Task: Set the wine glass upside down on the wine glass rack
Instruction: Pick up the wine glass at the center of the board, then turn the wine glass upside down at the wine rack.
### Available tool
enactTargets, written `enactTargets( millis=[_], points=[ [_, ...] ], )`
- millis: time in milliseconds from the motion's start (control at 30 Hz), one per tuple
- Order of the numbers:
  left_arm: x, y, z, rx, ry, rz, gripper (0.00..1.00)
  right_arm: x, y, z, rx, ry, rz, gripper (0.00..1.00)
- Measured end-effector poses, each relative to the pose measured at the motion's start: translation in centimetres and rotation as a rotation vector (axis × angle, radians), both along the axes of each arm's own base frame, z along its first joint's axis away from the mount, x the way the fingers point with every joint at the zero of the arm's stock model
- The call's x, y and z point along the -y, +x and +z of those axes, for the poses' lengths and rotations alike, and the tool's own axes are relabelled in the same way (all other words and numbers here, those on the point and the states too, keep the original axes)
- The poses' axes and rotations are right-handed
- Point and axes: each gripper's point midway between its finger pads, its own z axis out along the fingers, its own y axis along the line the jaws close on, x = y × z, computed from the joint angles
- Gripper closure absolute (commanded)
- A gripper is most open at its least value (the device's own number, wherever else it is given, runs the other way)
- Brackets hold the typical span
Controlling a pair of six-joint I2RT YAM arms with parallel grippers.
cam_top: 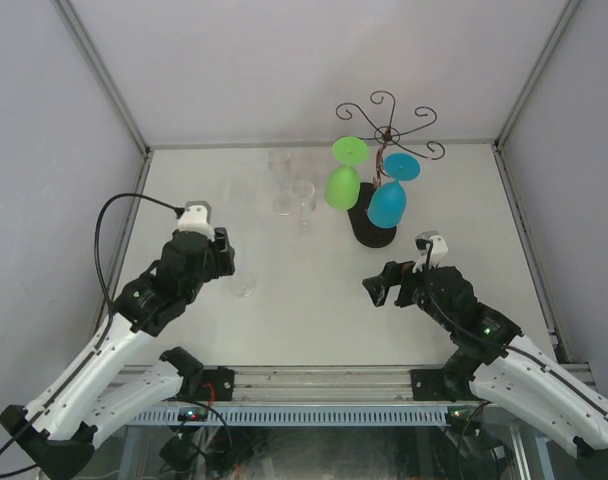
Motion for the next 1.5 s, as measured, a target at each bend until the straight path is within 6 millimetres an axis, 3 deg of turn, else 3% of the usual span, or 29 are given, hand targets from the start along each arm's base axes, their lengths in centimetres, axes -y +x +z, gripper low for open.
enactTargets(
  millis=[167,333,567,700,933,1233,1500],
  points=[
    [4.6,-1.0,2.1,0.032,0.0,-0.178,1.0,-0.1,-0.2,0.3,-0.002,0.039,-0.003,0.03],
    [9.5,-1.8,4.9,0.083,-0.01,-0.339,1.0,-1.7,-0.7,0.8,0.022,0.103,0.081,0.08],
    [14.6,-3.1,7.6,0.149,-0.01,-0.506,1.0,-2.9,-0.8,0.9,0.011,0.182,0.102,0.3],
    [16.2,-3.7,9.4,0.197,-0.042,-0.558,1.0,-4.0,-0.5,0.9,-0.039,0.3,0.082,0.36],
    [18.3,-4.9,11.7,0.265,-0.096,-0.625,1.0,-5.7,-0.8,-1.9,-0.176,0.468,0.058,0.4],
    [19.8,-6.0,13.4,0.31,-0.165,-0.669,1.0,-6.4,-0.2,1.4,-0.114,0.619,0.07,0.44],
    [20.7,-6.5,14.3,0.334,-0.209,-0.693,1.0,-6.3,-0.3,1.6,-0.112,0.666,0.061,0.5]
  ],
)
